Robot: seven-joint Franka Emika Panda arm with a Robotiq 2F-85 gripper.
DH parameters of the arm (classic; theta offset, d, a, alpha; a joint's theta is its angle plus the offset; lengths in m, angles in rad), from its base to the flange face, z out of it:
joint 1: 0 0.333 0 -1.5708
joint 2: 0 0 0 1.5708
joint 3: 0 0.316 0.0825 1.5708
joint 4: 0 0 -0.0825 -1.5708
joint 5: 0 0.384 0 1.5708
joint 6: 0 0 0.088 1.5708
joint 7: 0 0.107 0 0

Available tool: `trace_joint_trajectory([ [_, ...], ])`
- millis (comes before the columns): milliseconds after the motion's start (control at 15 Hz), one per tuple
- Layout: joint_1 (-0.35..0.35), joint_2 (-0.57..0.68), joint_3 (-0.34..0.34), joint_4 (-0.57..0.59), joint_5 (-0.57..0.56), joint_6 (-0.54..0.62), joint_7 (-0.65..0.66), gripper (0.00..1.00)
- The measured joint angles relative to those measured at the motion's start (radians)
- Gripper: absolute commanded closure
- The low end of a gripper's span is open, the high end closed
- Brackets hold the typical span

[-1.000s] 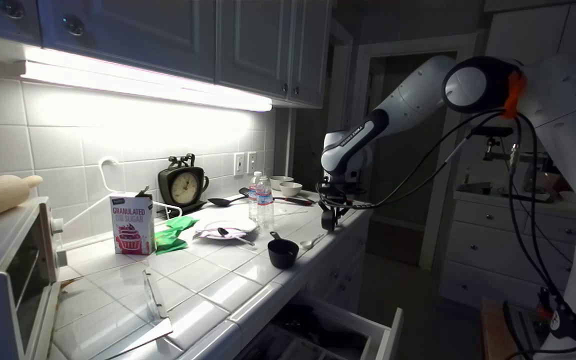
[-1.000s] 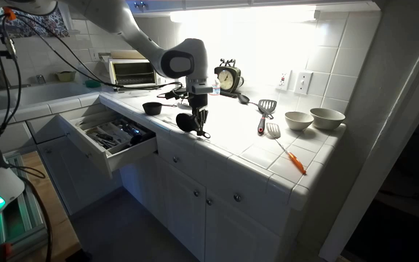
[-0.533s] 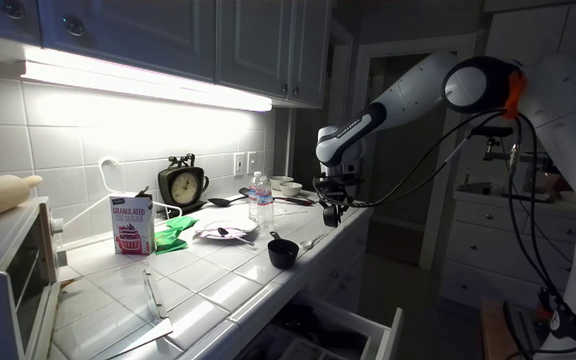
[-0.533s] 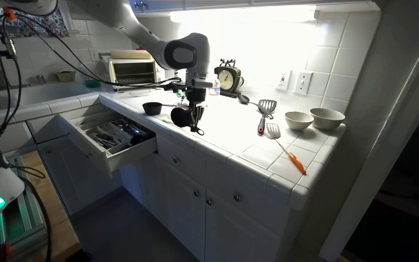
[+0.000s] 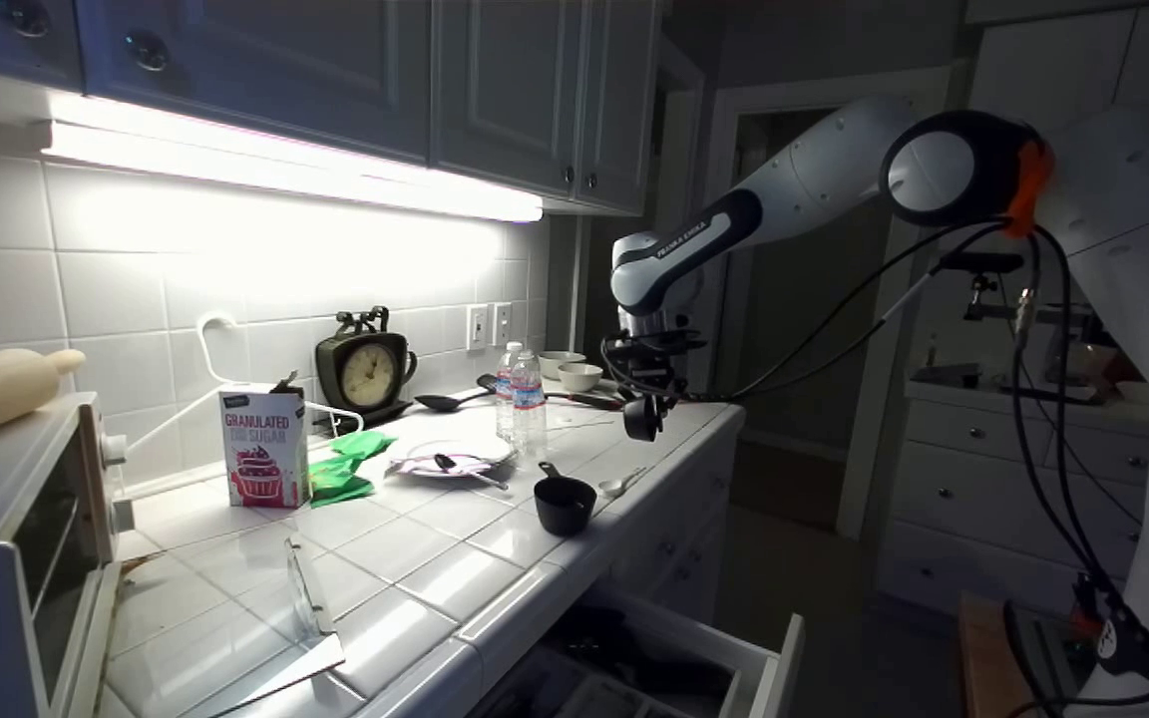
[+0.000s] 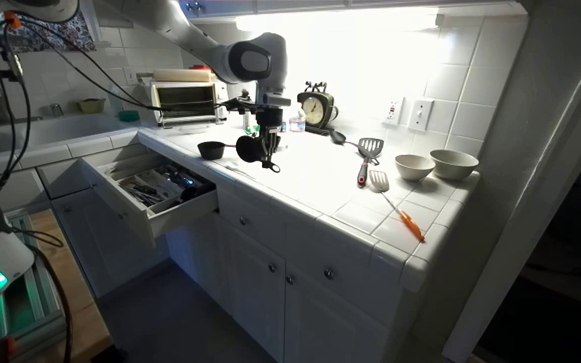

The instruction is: Take the pot out of the other then move the pot on the right to the right

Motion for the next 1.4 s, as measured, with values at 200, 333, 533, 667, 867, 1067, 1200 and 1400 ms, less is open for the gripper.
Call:
trace_joint_trajectory([
  [200, 0.009, 0.004, 0.006, 0.005, 0.0, 0.045, 0.054, 0.99],
  [333, 0.013, 0.01, 0.008, 0.002, 0.0, 0.107, 0.08, 0.99],
  [533, 0.016, 0.017, 0.008, -0.029, -0.007, 0.253, 0.107, 0.99],
  [667, 0.017, 0.02, 0.006, -0.067, -0.01, 0.359, 0.12, 0.99],
  [867, 0.017, 0.021, 0.003, -0.124, -0.01, 0.499, 0.137, 0.99],
  [1067, 0.02, 0.022, -0.007, -0.174, -0.01, 0.631, 0.147, 0.99],
  [1200, 0.028, 0.023, -0.021, -0.206, -0.01, 0.716, 0.154, 0.99],
  [1400, 0.055, 0.023, -0.055, -0.254, -0.01, 0.829, 0.177, 0.99],
])
